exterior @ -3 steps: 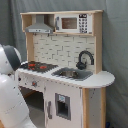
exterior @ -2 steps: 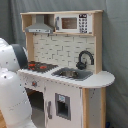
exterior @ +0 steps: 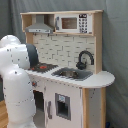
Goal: Play with the kitchen
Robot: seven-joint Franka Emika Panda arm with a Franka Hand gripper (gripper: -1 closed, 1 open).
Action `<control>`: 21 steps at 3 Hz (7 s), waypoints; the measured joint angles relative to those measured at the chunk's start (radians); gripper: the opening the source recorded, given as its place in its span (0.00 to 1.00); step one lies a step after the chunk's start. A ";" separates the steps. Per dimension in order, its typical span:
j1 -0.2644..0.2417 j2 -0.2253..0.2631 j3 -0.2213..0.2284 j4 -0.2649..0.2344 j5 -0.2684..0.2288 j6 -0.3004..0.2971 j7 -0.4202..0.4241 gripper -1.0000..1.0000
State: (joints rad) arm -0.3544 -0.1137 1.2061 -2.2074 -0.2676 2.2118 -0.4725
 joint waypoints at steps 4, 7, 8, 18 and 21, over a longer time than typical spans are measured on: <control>-0.027 0.167 -0.025 -0.009 0.007 -0.050 -0.284 1.00; -0.025 0.263 -0.026 -0.008 -0.036 -0.016 -0.399 0.00; -0.022 0.332 -0.026 -0.007 -0.102 0.006 -0.356 0.00; 0.083 0.415 0.126 0.029 -0.344 -0.016 0.606 0.00; 0.118 0.464 0.138 0.075 -0.346 -0.042 0.752 1.00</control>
State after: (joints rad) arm -0.2361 0.3500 1.3440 -2.1326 -0.6132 2.1700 0.2799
